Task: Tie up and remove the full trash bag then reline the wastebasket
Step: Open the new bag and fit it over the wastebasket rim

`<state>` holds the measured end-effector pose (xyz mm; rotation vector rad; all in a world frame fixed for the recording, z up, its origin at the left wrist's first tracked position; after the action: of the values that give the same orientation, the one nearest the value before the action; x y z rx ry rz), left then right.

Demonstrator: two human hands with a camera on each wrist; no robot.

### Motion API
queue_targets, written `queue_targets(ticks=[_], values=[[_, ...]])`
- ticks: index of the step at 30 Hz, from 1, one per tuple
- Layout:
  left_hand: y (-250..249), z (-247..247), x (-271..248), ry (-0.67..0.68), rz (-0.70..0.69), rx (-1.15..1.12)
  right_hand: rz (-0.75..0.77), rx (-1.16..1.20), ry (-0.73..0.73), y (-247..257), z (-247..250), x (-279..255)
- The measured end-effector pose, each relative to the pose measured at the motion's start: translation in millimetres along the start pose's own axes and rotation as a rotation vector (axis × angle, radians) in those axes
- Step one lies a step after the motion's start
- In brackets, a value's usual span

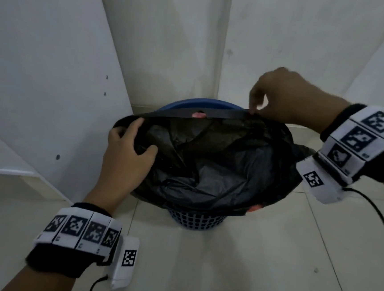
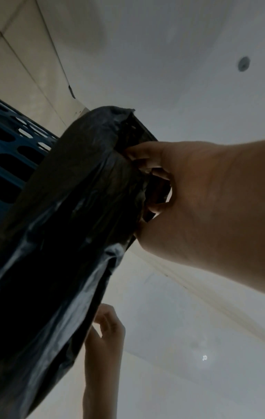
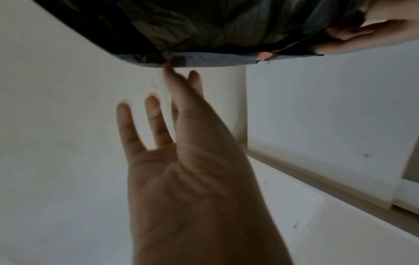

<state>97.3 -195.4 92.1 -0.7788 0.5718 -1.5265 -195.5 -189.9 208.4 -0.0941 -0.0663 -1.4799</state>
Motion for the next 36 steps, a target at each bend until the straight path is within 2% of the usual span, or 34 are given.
queue_targets(ticks=[3,6,12,16,20,22,23,25,28,30,34,36], values=[[0,-2,3,-0.008,-0.013,0.003,0.010,0.098,0.180,8,-25,-3],[2,-4,9,0.028,-0.027,0.004,-0.069,0.008,0.330,-6,-62,-7],[8,-13,24,0.167,0.019,-0.054,-0.227,0.060,0.387,-36,-77,-5],[8,-11,35,0.286,0.088,-0.104,-0.268,0.065,0.467,-31,-52,7],[10,-6,43,0.268,0.096,-0.078,-0.120,-0.287,0.313,2,1,41],[11,-6,46,0.244,0.050,0.022,0.042,-0.269,0.245,35,17,55],[12,-7,48,0.226,0.033,0.054,0.143,-0.185,0.258,54,18,60],[14,-8,51,0.185,0.022,0.045,0.279,-0.040,0.348,89,3,71],[14,-13,52,0.180,0.057,-0.124,0.374,-0.050,0.486,119,-48,89],[12,-17,48,0.195,0.071,-0.234,0.390,-0.091,0.408,121,-79,101],[12,-22,46,0.250,0.089,-0.355,0.477,0.089,0.075,117,-103,120],[13,-22,47,0.256,0.116,-0.382,0.416,0.184,0.102,113,-105,132]])
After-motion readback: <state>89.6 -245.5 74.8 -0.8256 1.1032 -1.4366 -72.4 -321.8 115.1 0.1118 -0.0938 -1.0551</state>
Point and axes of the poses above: each hand's wrist, its own x-axis towards the middle knuckle, its own z-axis out of the back of the hand, y = z × x, the point moved 3 cm from there along x, towards the middle knuckle, and after that the axes turned 3 degrees about -y, right-handed, at the moved point
